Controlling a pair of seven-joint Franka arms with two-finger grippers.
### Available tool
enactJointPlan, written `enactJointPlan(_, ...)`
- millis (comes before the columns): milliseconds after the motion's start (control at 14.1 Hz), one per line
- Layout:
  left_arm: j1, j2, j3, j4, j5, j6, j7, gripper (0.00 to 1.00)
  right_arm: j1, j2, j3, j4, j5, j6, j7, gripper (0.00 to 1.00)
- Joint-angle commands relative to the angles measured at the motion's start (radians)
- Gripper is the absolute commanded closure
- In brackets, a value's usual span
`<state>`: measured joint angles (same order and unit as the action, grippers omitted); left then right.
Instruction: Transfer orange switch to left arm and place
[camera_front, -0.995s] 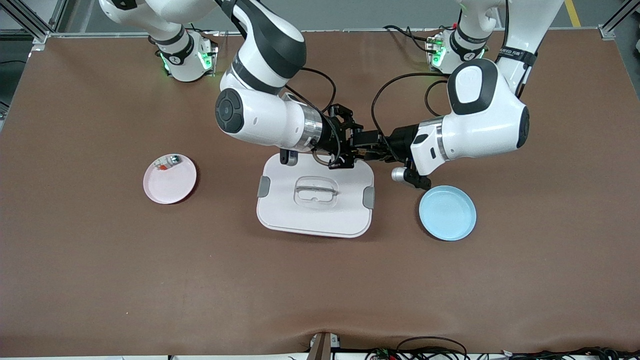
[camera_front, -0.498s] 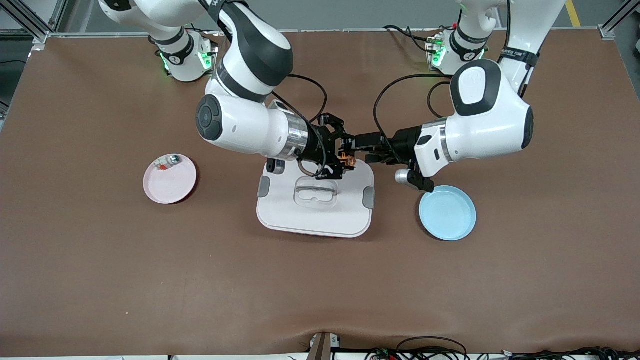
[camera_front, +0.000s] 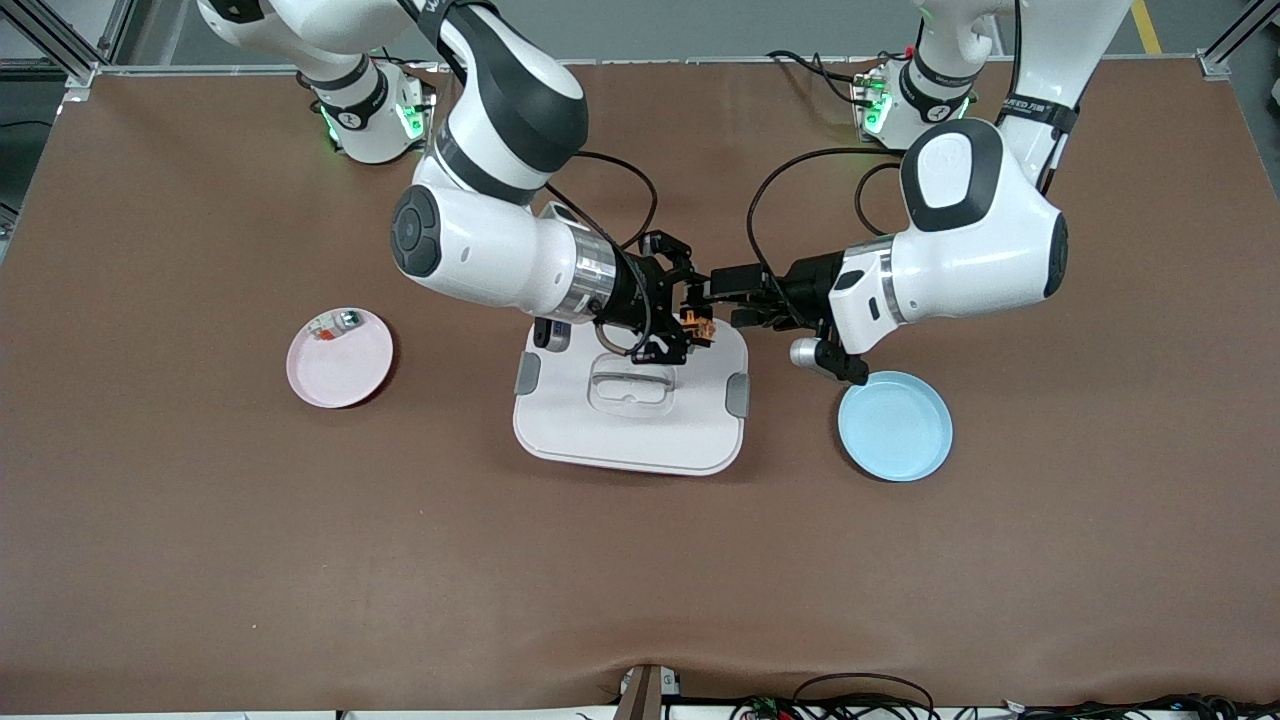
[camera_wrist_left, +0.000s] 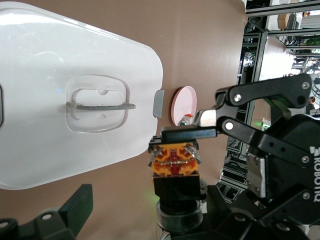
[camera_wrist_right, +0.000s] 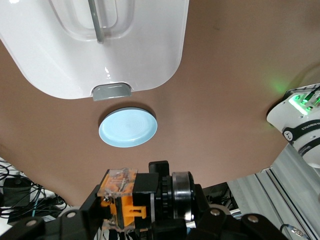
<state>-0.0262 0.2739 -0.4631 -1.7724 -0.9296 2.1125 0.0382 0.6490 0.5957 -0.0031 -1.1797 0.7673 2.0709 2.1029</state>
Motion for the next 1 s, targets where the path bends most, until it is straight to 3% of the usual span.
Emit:
enactJointPlan(0,-0.006,0.013,-0.003,0.011,-0.018,0.007,0.025,0.0,0.008,0.038,0.003,0.046,0.014,0.041,0.022,1.0)
enactJointPlan(142,-0.012,0.014,-0.003,0.014,-0.02,0.015,0.025,0.0,0.009,0.041,0.005,0.046,0.014,0.051,0.022,1.0)
enactJointPlan(355,-0.006,0.016,-0.003,0.014,-0.017,0.015,0.028,0.34,0.015,0.041,0.005,0.046,0.014,0.052,0.022,1.0)
enactJointPlan(569,-0.006,0.018,-0.003,0.014,-0.015,0.015,0.031,0.6,0.015,0.041,0.005,0.046,0.014,0.052,0.022,1.0)
enactJointPlan(924,-0.006,0.018,-0.003,0.013,-0.021,0.015,0.077,0.85,0.014,0.041,0.005,0.045,0.014,0.052,0.022,1.0)
